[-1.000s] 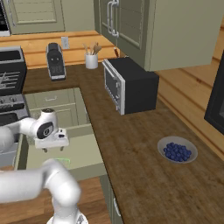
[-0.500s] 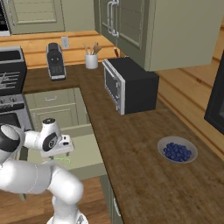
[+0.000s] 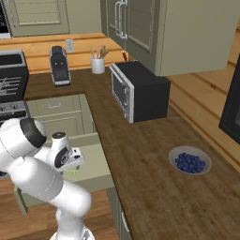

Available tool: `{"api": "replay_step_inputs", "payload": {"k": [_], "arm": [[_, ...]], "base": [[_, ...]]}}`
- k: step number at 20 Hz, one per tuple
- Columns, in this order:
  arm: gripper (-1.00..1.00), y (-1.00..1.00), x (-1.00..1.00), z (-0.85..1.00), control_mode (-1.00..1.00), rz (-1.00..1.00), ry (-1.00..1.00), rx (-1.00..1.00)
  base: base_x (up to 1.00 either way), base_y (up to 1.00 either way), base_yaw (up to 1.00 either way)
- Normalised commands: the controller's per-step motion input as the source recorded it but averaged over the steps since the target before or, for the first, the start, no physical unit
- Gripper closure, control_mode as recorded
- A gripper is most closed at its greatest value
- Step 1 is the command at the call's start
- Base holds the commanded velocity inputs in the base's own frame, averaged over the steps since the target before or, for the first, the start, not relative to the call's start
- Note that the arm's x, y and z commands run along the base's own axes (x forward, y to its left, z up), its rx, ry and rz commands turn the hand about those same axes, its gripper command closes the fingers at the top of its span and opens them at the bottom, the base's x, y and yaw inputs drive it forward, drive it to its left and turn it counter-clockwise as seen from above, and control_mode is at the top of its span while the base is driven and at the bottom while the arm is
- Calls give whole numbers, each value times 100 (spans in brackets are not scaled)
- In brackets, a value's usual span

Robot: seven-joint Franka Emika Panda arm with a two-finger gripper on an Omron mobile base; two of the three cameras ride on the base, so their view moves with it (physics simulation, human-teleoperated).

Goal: Take a straw from the drawer in front and place it inside the glass cup on the dining counter.

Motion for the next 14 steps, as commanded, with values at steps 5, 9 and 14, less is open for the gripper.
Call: {"api": "replay_step_inputs", "payload": {"k": [5, 9, 14], "arm": [[-100, 2, 19, -16, -100, 18, 0, 0], [-100, 10, 39, -15, -100, 15, 0, 0], [-100, 25, 45, -18, -100, 9, 0, 0]], "base": [[0, 0, 0], [0, 0, 0], [0, 0, 0]]}}
